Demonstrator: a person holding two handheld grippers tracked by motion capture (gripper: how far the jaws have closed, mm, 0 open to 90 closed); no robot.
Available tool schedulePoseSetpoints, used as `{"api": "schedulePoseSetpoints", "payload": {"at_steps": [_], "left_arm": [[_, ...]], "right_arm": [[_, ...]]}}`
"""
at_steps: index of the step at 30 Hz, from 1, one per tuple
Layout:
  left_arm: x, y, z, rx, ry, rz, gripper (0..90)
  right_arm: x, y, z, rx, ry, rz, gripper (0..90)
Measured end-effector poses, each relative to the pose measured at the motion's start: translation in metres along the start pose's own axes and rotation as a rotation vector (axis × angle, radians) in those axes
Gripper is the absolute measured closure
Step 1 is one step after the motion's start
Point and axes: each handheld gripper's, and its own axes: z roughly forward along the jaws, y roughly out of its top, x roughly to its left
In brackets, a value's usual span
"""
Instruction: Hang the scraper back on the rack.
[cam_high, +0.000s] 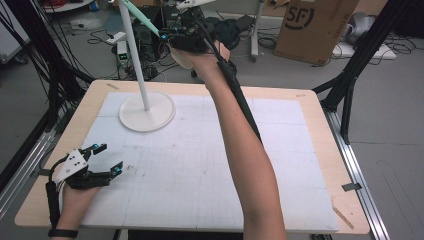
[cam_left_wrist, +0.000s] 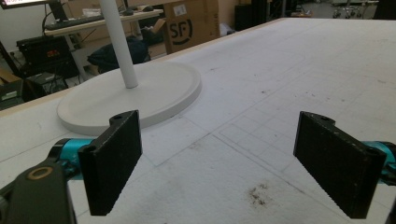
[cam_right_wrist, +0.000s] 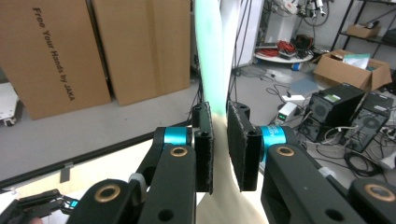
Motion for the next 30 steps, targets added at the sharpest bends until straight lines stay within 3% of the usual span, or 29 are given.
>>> {"api": "schedulePoseSetpoints", "payload": {"at_steps": [6,25,27,30], "left_arm": [[0.000,0.000,0.000,0.000,0.000,0.000,15.9],[0.000,0.000,0.000,-0.001,-0.001,0.000,15.9],[0.000,0.000,0.000,-0.002,-0.002,-0.001,15.8],[0.000,0.000,0.000,-0.002,-0.001,0.000,15.9]], "right_arm": [[-0.006,-0.002,-0.001,0.014,-0.033,0.017,81.2],[-0.013,-0.008,0.009,0.025,-0.031,0.036,80.8],[-0.012,-0.008,0.010,0.030,-0.023,0.021,78.6],[-0.010,-0.007,0.009,0.020,-0.017,0.014,67.8]]}}
